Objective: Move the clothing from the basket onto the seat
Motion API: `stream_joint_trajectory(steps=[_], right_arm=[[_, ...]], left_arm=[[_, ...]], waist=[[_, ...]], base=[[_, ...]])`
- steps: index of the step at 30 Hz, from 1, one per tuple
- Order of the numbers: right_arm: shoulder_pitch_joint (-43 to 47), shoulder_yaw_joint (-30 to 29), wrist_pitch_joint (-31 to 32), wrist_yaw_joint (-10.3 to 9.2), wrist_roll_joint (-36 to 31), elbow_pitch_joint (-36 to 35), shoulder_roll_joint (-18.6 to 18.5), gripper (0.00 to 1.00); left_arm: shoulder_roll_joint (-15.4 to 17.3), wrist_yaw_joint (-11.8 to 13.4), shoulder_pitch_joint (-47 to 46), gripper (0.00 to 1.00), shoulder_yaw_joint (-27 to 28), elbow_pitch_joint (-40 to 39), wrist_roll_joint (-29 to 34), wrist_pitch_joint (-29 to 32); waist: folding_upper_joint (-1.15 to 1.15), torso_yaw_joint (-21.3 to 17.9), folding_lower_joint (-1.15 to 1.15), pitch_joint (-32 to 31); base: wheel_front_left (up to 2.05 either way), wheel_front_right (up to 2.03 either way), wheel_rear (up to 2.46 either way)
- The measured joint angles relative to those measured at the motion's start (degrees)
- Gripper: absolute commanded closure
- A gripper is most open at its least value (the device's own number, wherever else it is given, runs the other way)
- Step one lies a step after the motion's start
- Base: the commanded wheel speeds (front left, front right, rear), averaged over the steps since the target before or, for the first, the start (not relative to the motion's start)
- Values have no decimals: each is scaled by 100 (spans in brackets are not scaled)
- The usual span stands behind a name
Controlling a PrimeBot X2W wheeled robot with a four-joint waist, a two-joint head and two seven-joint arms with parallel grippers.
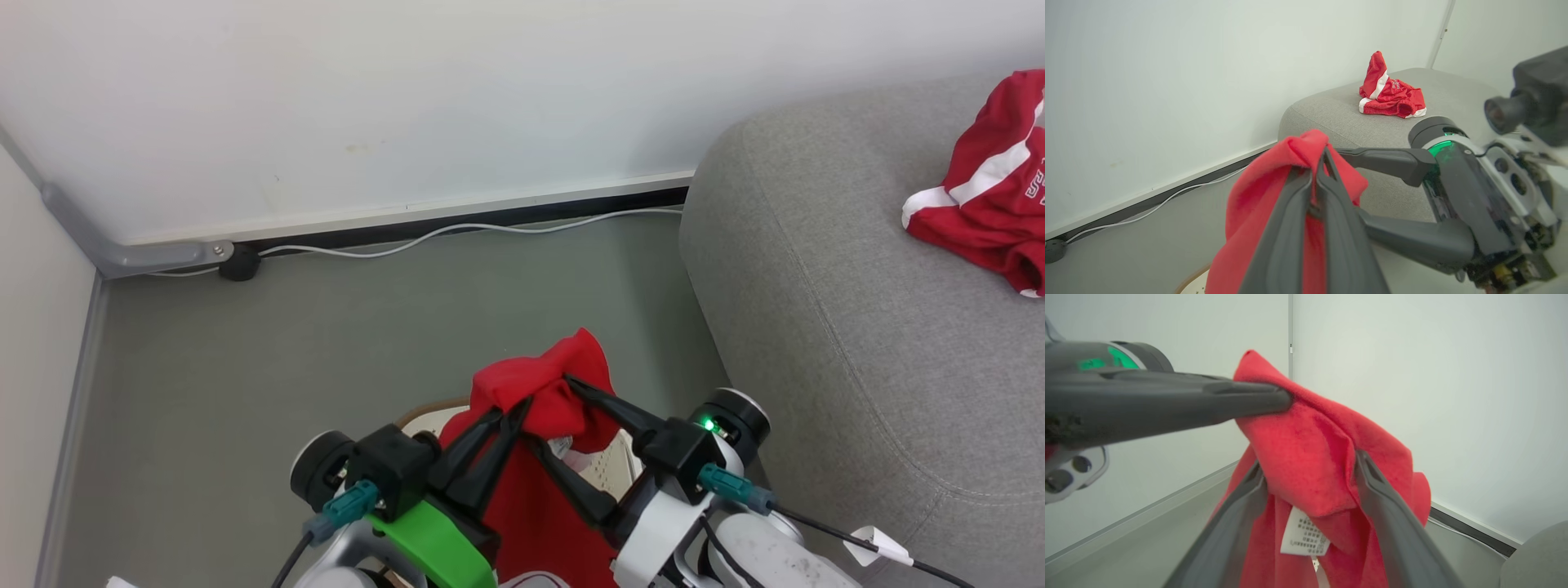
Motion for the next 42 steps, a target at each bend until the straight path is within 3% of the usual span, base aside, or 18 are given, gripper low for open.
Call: stream_joint_trajectory(steps=[1, 2, 3, 4, 5, 7, 8, 10, 12, 13, 15, 16, 22, 32, 42], right_arm=[[-23, -1, 0, 0, 1, 18, -11, 0], [-41, -1, 0, 0, 1, 35, -21, 36], [-57, -13, 0, 0, 3, 55, -29, 92], [-69, -16, 0, 1, 19, 68, -36, 100], [-85, -12, 0, 1, 46, 80, -41, 100], [-111, 3, 0, 3, 102, 96, -40, 100], [-112, -9, -1, 10, 118, 103, -33, 100], [-112, -27, -1, 41, 178, 115, -34, 100], [-112, -74, -1, 42, 269, 115, -29, 100], [-113, -75, -1, 42, 298, 115, -23, 100], [-114, -121, -1, 45, 315, 112, -13, 100], [-116, -152, -1, 51, 332, 104, -13, 100], [-142, -502, -1, 13, 402, 69, -175, 100], [-107, -1228, -1, -478, 554, -361, -425, 100], [82, -1463, -1, -612, 678, -712, -501, 100]], left_arm=[[-2, -1, 0, 100, -25, -11, -4, 26], [-11, -1, 0, 100, -49, -23, -30, 43], [-15, -1, 0, 100, -69, -30, -66, 44], [-20, -1, 0, 100, -83, -33, -67, 44], [-20, -1, 0, 100, -89, -34, -67, 44], [-20, -1, 1, 80, -90, -42, -67, 63], [-22, -1, 1, 80, -104, -41, -69, 80], [-26, -1, 1, 60, -110, -40, -111, 86], [-25, -1, 2, 51, -96, -37, -125, 86], [-27, -2, 3, 31, -69, -41, -130, 85], [-27, -2, 7, 3, -29, -35, -223, 85], [-26, -1, 12, 0, -10, -35, -278, 85], [88, 1, 64, 0, 97, -49, -275, 77], [113, -1, 96, 0, -123, -125, -277, 137], [156, 0, 91, 0, -153, -248, -254, 196]], waist=[[0, -4, 0, -2], [0, -8, 0, -5], [0, -13, 0, -8], [0, -19, 0, -11], [0, -26, 0, -12], [0, -51, 0, -9], [0, -60, 0, -7], [0, -77, 0, -4], [0, -100, 0, 0], [0, -118, 0, 5], [0, -165, 0, 15], [0, -193, 0, 21], [0, -425, 0, 79], [0, -1078, 0, 241], [0, -1839, 0, 510]], base=[[0, 0, 0], [0, 0, 0], [0, 0, 0], [0, 0, 0], [0, 0, 0], [0, 0, 0], [0, 0, 0], [0, 0, 0], [0, 0, 0], [0, 0, 0], [0, 0, 0], [0, 0, 0], [0, 0, 0], [0, 0, 0], [0, 0, 0]])
